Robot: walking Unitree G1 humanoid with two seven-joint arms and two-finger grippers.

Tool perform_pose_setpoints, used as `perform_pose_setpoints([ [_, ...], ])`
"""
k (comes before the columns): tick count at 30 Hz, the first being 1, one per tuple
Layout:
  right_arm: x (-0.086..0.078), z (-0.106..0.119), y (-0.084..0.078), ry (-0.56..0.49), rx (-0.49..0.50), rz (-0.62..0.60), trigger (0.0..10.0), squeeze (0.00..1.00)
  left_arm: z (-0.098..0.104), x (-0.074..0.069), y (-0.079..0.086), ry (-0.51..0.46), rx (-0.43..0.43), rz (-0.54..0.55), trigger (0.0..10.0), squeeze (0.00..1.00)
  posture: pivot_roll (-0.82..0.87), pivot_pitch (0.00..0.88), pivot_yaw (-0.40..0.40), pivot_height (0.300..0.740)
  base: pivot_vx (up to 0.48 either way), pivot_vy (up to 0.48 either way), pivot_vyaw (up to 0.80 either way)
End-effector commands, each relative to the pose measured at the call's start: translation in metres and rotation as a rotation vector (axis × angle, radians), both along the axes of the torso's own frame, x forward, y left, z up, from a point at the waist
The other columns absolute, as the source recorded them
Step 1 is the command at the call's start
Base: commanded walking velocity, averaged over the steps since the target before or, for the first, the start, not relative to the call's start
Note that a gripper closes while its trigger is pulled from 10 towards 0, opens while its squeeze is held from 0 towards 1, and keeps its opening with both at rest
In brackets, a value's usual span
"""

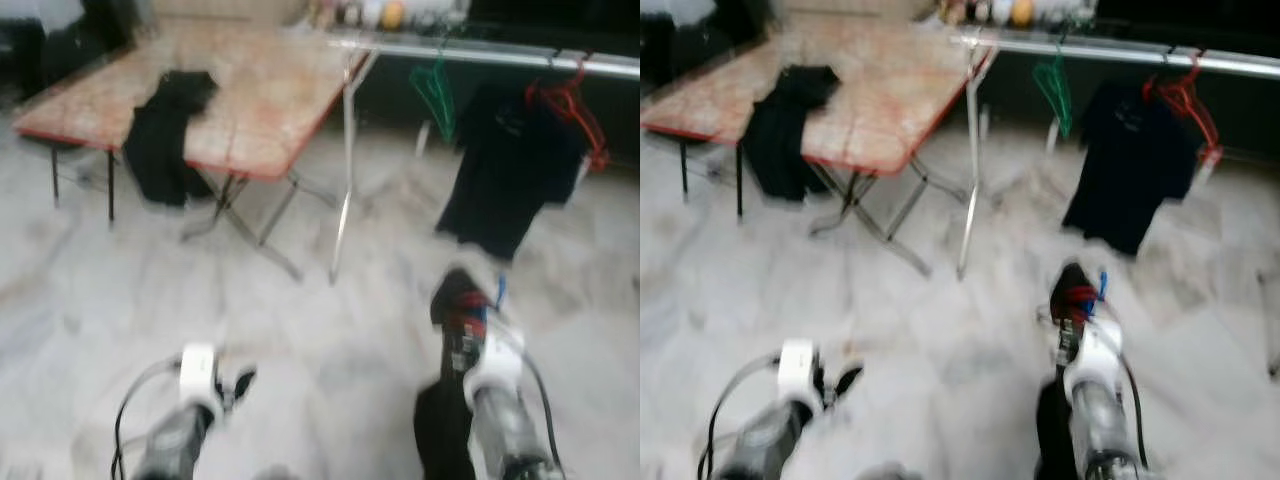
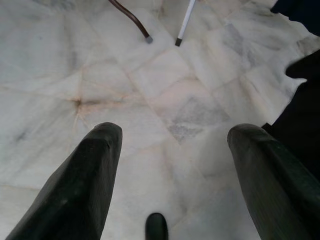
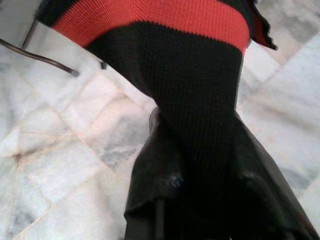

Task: Hang hanger

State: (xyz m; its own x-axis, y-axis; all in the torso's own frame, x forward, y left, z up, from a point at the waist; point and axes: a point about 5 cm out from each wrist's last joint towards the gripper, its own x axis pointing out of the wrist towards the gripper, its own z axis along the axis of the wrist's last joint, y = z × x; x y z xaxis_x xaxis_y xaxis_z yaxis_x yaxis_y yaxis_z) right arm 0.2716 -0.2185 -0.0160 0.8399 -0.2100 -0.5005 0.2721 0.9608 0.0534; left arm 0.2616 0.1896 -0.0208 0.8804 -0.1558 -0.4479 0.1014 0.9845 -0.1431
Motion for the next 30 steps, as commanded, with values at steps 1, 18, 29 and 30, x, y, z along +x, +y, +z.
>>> perform_pose_setpoints([
  [1,0.001,0.004,-0.007,-0.022,-0.013,-0.021,10.0,0.00,-0.002,-0.002,-0.003,0.008,-0.008,-0.012,10.0,0.00,0.06,0.037,0.024,0.740,0.000,0.000,0.00],
  [18,0.007,0.009,-0.008,-0.028,-0.042,0.013,10.0,0.00,0.012,0.011,-0.006,-0.064,0.045,-0.111,10.0,0.00,0.06,0.037,0.024,0.740,0.000,0.000,0.00],
  [29,0.022,0.021,0.002,0.061,-0.378,0.521,10.0,0.00,0.029,0.023,-0.011,-0.137,0.115,-0.258,10.0,0.00,0.05,0.024,0.022,0.740,0.000,0.000,0.00],
  [30,0.028,0.028,0.001,0.042,-0.350,0.603,10.0,0.00,0.034,0.026,-0.011,-0.157,0.147,-0.314,10.0,0.00,0.05,0.022,0.021,0.740,0.000,0.000,0.00],
])
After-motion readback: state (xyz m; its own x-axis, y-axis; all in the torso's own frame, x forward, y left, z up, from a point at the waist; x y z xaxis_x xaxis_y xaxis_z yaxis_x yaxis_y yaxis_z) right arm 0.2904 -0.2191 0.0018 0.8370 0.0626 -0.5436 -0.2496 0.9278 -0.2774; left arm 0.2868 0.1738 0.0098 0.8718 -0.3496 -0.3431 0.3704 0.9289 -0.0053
